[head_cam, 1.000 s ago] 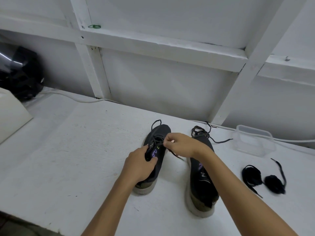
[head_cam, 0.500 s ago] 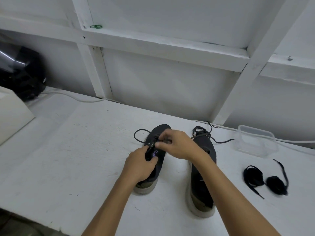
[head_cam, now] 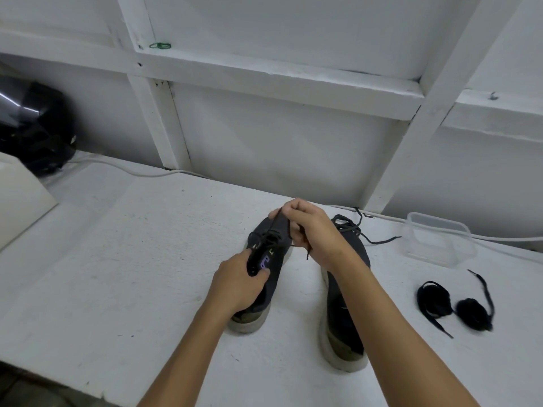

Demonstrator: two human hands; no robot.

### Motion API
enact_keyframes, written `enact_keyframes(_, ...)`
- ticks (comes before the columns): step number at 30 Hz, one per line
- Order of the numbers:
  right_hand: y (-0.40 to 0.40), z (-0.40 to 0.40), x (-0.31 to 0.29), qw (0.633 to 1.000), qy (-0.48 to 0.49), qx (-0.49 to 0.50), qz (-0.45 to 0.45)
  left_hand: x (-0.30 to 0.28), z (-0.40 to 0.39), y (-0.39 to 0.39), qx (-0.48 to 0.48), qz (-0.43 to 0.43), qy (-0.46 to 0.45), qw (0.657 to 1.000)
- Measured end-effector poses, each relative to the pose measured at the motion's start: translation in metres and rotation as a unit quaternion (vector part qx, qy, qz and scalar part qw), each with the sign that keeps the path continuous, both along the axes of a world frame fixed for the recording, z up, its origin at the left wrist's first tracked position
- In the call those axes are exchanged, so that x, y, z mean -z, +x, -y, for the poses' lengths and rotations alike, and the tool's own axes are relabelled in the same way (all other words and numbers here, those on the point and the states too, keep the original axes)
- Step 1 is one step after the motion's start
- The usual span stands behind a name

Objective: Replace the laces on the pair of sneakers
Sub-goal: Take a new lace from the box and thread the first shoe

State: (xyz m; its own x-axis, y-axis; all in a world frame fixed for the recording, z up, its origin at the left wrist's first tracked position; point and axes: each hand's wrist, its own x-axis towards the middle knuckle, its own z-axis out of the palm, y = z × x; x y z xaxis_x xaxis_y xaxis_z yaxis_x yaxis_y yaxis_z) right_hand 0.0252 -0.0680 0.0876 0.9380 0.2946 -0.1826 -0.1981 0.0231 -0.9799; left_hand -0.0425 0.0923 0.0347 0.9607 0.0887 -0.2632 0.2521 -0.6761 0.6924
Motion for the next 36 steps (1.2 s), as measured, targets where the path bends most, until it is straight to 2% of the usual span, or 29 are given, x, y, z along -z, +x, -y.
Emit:
enact_keyframes(1, -0.001, -0.002, 0.001, 0.999, -0.035, 0.005, -0.003, 0.000, 0.000, 0.000, 0.001, 0.000, 0.002, 1.000)
enact_keyframes(2, -0.001, -0.002, 0.006, 0.993, -0.114, 0.007, 0.017, 0.000, 0.000, 0.001, 0.003, 0.000, 0.003, 1.000)
enact_keyframes(4, -0.003, -0.002, 0.016, 0.949, -0.305, -0.004, 0.074, 0.000, 0.000, 0.001, 0.006, -0.002, 0.007, 1.000)
enact_keyframes(5, -0.002, -0.001, 0.020, 0.924, -0.371, -0.024, 0.089, 0.000, 0.000, 0.001, 0.007, -0.002, 0.011, 1.000)
enact_keyframes(9, 0.000, 0.002, 0.021, 0.841, -0.501, -0.174, 0.102, 0.000, 0.000, 0.001, 0.011, 0.007, 0.020, 1.000)
enact_keyframes(11, 0.000, 0.000, 0.020, 0.817, -0.522, -0.219, 0.108, -0.001, 0.000, 0.001, 0.014, 0.008, 0.026, 1.000)
enact_keyframes(12, 0.000, -0.002, 0.017, 0.818, -0.518, -0.225, 0.113, -0.001, 0.001, 0.001, 0.014, 0.008, 0.027, 1.000)
enact_keyframes(13, 0.000, -0.002, 0.013, 0.834, -0.494, -0.219, 0.115, -0.001, 0.001, 0.001, 0.013, 0.007, 0.024, 1.000)
enact_keyframes(16, 0.004, 0.003, -0.006, 0.930, -0.328, -0.126, 0.107, -0.002, -0.001, 0.001, 0.007, 0.005, 0.002, 1.000)
enact_keyframes(18, 0.006, 0.005, -0.015, 0.940, -0.304, -0.098, 0.124, -0.001, -0.002, 0.000, 0.001, 0.007, -0.009, 1.000)
enact_keyframes(21, 0.007, 0.004, -0.013, 0.921, -0.344, -0.104, 0.149, 0.000, -0.002, 0.000, -0.004, 0.002, -0.013, 1.000)
enact_keyframes(25, 0.020, 0.002, -0.013, 0.844, -0.476, -0.084, 0.234, -0.001, -0.003, -0.001, -0.002, 0.013, -0.023, 1.000)
enact_keyframes(28, 0.029, -0.006, -0.016, 0.802, -0.517, -0.091, 0.283, -0.003, -0.003, -0.002, 0.053, 0.053, 0.026, 0.997)
enact_keyframes(30, 0.034, -0.012, -0.013, 0.791, -0.520, -0.091, 0.308, -0.003, -0.003, 0.001, 0.098, 0.054, 0.064, 0.992)
enact_keyframes(32, 0.036, -0.015, -0.010, 0.791, -0.511, -0.089, 0.323, -0.002, -0.006, 0.005, 0.101, 0.022, 0.066, 0.992)
enact_keyframes(34, 0.036, -0.014, -0.009, 0.801, -0.508, -0.091, 0.304, -0.002, -0.006, 0.007, 0.046, -0.018, 0.031, 0.998)
enact_keyframes(36, 0.036, -0.009, -0.005, 0.791, -0.542, -0.088, 0.270, 0.001, -0.007, 0.008, -0.017, -0.059, -0.004, 0.998)
